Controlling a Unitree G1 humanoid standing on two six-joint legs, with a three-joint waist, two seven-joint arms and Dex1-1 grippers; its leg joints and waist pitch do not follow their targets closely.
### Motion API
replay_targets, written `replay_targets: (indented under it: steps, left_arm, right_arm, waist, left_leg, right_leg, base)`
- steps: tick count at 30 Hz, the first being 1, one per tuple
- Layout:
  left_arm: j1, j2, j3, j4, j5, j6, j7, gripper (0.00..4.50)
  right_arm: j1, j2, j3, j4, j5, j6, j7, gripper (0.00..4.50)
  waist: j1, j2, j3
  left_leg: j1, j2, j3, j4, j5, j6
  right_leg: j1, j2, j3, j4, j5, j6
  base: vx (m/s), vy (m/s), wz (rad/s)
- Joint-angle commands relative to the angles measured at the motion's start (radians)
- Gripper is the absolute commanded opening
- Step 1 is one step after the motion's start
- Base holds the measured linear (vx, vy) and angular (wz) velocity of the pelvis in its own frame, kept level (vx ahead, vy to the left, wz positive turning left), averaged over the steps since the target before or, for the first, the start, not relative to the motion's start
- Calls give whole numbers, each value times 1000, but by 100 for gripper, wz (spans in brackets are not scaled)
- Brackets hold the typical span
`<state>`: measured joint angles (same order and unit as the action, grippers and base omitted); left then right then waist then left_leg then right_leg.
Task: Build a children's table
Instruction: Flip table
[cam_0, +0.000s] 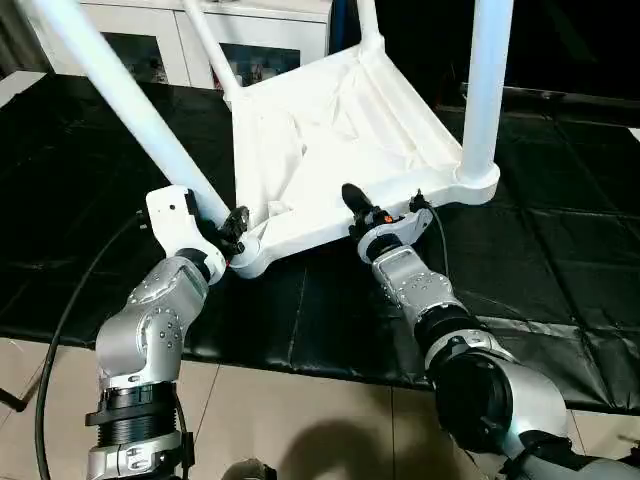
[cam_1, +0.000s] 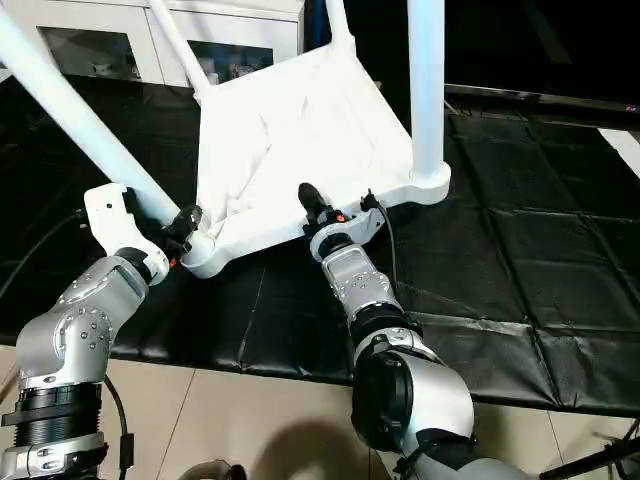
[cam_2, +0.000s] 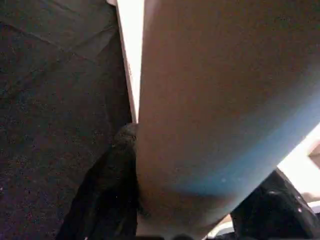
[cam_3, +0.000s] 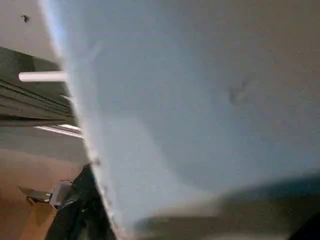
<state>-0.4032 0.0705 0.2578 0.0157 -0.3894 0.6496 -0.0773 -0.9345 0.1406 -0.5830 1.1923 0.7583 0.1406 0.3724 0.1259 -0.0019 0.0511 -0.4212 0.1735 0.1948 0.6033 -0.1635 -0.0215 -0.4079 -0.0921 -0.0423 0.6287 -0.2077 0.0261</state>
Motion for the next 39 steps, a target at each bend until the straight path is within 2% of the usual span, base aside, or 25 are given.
replay_targets:
  steps: [1, 4, 6, 7, 12, 13, 14, 16, 17, 18, 21, 23, 24, 25, 26, 27, 28, 29, 30, 32, 33, 34, 35, 37, 39]
  left_arm:
    - [1, -24, -34, -6, -55, 23, -50, 209]
    - [0, -22, -33, -5, -53, 29, -55, 209]
    - [0, -20, -33, -4, -53, 32, -58, 209]
    - [0, -20, -33, -4, -53, 32, -58, 209]
    - [0, 8, -49, 2, -32, 48, -71, 209]
    - [5, 25, -51, -2, -38, 54, -96, 209]
    - [18, 56, -55, -15, -49, 65, -139, 209]
    - [28, 77, -57, -24, -59, 72, -169, 264]
    - [63, 150, -67, -40, -67, 102, -237, 277]
    - [63, 150, -67, -40, -67, 102, -237, 277]
    - [109, 223, -78, -65, -82, 141, -308, 311]
    - [196, 344, -107, -134, -130, 203, -456, 324]
    - [198, 346, -108, -136, -131, 204, -458, 324]
    - [215, 369, -114, -153, -135, 204, -485, 332]
    - [237, 397, -116, -178, -139, 196, -522, 342]
    - [246, 405, -114, -189, -140, 189, -533, 358]
    - [255, 416, -113, -205, -150, 181, -550, 358]
    - [256, 418, -113, -210, -153, 178, -554, 367]
    - [264, 427, -113, -243, -161, 150, -581, 376]
    - [263, 432, -115, -277, -172, 137, -597, 388]
    - [260, 445, -123, -318, -184, 127, -620, 388]
    - [259, 449, -126, -330, -187, 127, -625, 388]
    - [256, 463, -136, -370, -205, 144, -642, 394]
    - [255, 474, -143, -391, -211, 154, -652, 396]
    - [255, 490, -153, -419, -217, 167, -669, 396]
  right_arm:
    - [-71, 23, 6, -15, 1, -1, 31, 228]
    - [-74, 21, 7, -8, -13, -21, 35, 203]
    - [-74, 19, 16, -9, -27, -37, 43, 198]
    - [-74, 19, 18, -10, -29, -38, 44, 195]
    - [-74, 17, 22, -13, -38, -52, 42, 193]
    - [-75, 15, 24, -14, -45, -61, 41, 193]
    - [-75, 12, 28, -18, -53, -71, 41, 192]
    - [-76, 10, 30, -21, -61, -78, 41, 191]
    - [-77, -1, 36, -29, -76, -95, 34, 191]
    - [-77, -1, 36, -29, -76, -95, 34, 191]
    - [-78, -15, 36, -39, -85, -115, 19, 191]
    - [-76, -37, 60, -66, -123, -147, -1, 191]
    - [-75, -37, 60, -66, -124, -147, -2, 191]
    - [-73, -42, 65, -72, -132, -151, -9, 191]
    - [-68, -50, 68, -85, -142, -160, -16, 191]
    - [-64, -53, 68, -93, -145, -165, -19, 191]
    - [-59, -57, 72, -102, -150, -168, -19, 191]
    - [-58, -59, 74, -105, -152, -170, -20, 191]
    - [-46, -68, 89, -126, -173, -185, -31, 191]
    - [-31, -74, 102, -157, -194, -198, -54, 191]
    - [-6, -81, 122, -206, -228, -222, -88, 191]
    - [3, -82, 129, -222, -238, -223, -99, 191]
    - [32, -88, 145, -267, -273, -233, -147, 191]
    - [48, -89, 153, -293, -287, -235, -166, 191]
    - [76, -92, 169, -342, -320, -238, -202, 191]
  waist:
    - [2, 3, -83]
    - [2, 3, -83]
    - [3, 3, -83]
    - [3, 7, -82]
    - [2, 6, -84]
    - [2, 13, -84]
    - [2, 13, -84]
    - [-1, 12, -84]
    - [-3, 16, -84]
    - [-10, 14, -85]
    - [-12, 17, -82]
    - [-12, 16, -82]
    - [-11, 18, -81]
    - [-14, 16, -79]
    - [-11, 17, -76]
    - [-11, 19, -75]
    - [-9, 20, -75]
    - [-8, 15, -74]
    - [-8, 8, -73]
    - [-5, 11, -73]
    - [-4, 4, -73]
    - [-2, 2, -73]
    - [1, 4, -71]
    - [7, 1, -73]
    - [7, -1, -71]
  left_leg:
    - [41, 50, -19, -63, -71, 44]
    - [41, 50, -18, -63, -75, 46]
    - [41, 51, -18, -63, -75, 48]
    - [41, 50, -19, -63, -75, 47]
    - [43, 50, -19, -62, -68, 49]
    - [43, 50, -20, -62, -67, 48]
    - [43, 48, -20, -61, -68, 45]
    - [43, 48, -20, -63, -73, 38]
    - [44, 48, -21, -64, -74, 30]
    - [41, 45, -19, -64, -70, 29]
    - [45, 46, -16, -64, -91, 32]
    - [47, 47, -15, -66, -95, 29]
    - [48, 47, -17, -66, -100, 27]
    - [46, 46, -16, -68, -105, 25]
    - [56, 49, -14, -71, -140, 12]
    - [54, 50, -14, -75, -160, 2]
    - [56, 50, -13, -75, -169, -5]
    - [56, 50, -13, -77, -180, -15]
    - [52, 50, -13, -80, -181, -22]
    - [52, 50, -13, -80, -184, -28]
    - [53, 50, -12, -79, -172, -29]
    - [53, 50, -12, -79, -167, -26]
    - [52, 49, -12, -79, -158, -26]
    - [55, 48, -11, -77, -153, -28]
    - [54, 46, -10, -79, -172, -38]
  right_leg:
    - [44, -51, 23, -44, 98, -253]
    - [43, -51, 23, -44, 93, -255]
    - [44, -51, 23, -44, 93, -255]
    - [43, -51, 23, -44, 93, -256]
    - [43, -49, 22, -42, 105, -259]
    - [42, -49, 22, -41, 104, -260]
    - [41, -48, 21, -42, 99, -257]
    - [42, -48, 20, -42, 95, -261]
    - [42, -47, 19, -40, 101, -265]
    - [43, -45, 19, -36, 106, -271]
    - [38, -45, 21, -39, 89, -276]
    - [36, -43, 20, -39, 71, -277]
    - [34, -44, 20, -38, 64, -276]
    - [35, -40, 20, -38, 56, -273]
    - [28, -39, 21, -44, 26, -267]
    - [30, -40, 23, -44, 8, -264]
    - [29, -40, 23, -45, 0, -260]
    - [29, -42, 24, -45, -8, -253]
    - [33, -43, 24, -46, -15, -244]
    - [31, -46, 26, -45, -27, -233]
    - [30, -44, 26, -45, -20, -225]
    - [30, -45, 26, -45, -19, -221]
    - [30, -43, 27, -45, -23, -210]
    - [27, -43, 28, -43, -30, -196]
    - [25, -40, 30, -46, -58, -177]
  base:
    - [0, 0, 0]
    - [0, 0, 0]
    - [0, 0, 0]
    - [0, 0, 0]
    - [0, 0, 0]
    - [0, 0, 0]
    - [0, 0, 0]
    - [0, 0, 0]
    - [0, 0, 0]
    - [0, 0, 0]
    - [0, 0, 0]
    - [0, 0, 0]
    - [0, 0, 0]
    - [0, 0, 0]
    - [0, 0, 0]
    - [0, 0, 0]
    - [0, 0, 0]
    - [0, 0, 0]
    - [0, 0, 0]
    - [0, 0, 0]
    - [0, 0, 0]
    - [0, 0, 0]
    - [0, 0, 0]
    - [0, 0, 0]
    - [0, 0, 0]
